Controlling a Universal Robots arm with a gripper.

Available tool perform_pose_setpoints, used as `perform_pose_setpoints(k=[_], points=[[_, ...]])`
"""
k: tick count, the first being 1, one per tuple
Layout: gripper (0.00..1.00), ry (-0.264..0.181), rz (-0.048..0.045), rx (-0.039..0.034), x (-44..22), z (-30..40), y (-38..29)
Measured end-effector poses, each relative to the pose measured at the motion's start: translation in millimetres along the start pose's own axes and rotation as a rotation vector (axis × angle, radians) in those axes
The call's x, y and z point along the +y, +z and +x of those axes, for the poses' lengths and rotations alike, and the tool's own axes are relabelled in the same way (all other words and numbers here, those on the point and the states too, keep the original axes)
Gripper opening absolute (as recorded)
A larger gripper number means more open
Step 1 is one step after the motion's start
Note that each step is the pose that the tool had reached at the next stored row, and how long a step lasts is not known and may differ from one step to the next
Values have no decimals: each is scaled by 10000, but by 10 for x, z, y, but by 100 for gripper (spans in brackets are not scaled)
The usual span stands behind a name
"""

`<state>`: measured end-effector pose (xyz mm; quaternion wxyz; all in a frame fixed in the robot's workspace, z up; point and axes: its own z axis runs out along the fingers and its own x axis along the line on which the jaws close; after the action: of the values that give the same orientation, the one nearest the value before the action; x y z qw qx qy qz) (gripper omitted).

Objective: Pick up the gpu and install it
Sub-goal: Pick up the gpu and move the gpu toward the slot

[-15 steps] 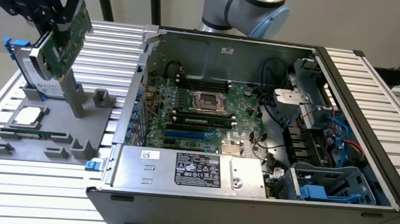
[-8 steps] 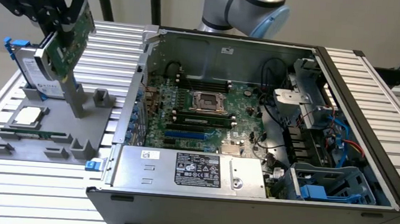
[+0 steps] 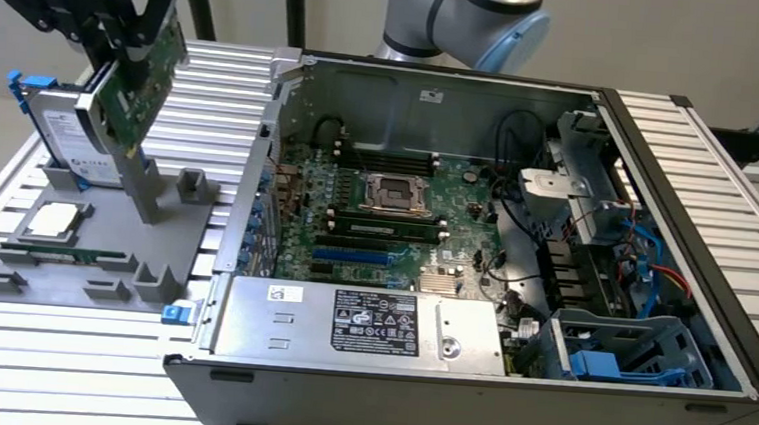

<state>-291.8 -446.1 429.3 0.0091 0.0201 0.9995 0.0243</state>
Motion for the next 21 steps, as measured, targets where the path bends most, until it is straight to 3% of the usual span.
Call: perform_pose_setpoints(k=[21], points=[[0, -1, 0, 0, -11, -190, 3]])
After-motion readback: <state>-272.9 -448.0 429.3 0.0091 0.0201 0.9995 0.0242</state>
